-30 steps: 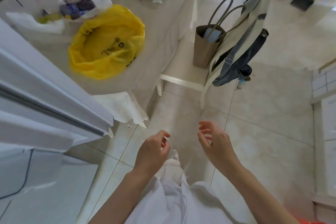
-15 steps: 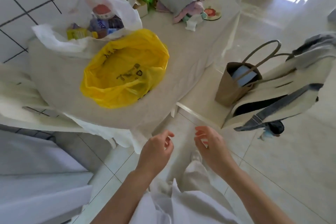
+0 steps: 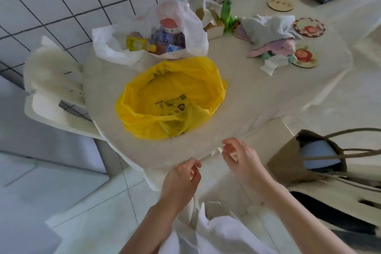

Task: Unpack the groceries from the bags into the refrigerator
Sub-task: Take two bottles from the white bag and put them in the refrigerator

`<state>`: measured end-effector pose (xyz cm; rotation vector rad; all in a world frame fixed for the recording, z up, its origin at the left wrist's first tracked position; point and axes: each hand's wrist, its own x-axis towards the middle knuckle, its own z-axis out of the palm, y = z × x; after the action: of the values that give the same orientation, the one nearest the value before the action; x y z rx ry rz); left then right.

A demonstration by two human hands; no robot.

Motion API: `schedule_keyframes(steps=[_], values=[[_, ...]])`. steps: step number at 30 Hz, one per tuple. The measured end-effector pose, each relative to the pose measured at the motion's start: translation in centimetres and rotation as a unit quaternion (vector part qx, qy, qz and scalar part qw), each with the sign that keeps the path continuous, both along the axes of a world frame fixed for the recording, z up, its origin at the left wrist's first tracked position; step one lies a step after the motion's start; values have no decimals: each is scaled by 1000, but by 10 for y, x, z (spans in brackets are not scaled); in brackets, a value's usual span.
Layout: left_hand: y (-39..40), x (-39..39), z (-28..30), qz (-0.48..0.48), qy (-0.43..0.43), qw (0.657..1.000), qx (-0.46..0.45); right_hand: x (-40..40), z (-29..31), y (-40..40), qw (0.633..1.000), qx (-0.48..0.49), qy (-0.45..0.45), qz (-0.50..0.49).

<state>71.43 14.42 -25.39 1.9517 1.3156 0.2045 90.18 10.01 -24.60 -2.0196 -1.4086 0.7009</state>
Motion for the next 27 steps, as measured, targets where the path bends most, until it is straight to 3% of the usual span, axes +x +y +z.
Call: schedule_keyframes(steps=[9, 21, 27], values=[[103, 7, -10, 68, 0, 997, 22, 10, -13, 104, 997, 8, 30, 66], [295, 19, 5, 87, 34, 988, 122, 24, 3, 269, 992, 6, -19, 128], [359, 24, 6, 92, 76, 981, 151, 40, 13, 356, 976, 1, -61, 210]])
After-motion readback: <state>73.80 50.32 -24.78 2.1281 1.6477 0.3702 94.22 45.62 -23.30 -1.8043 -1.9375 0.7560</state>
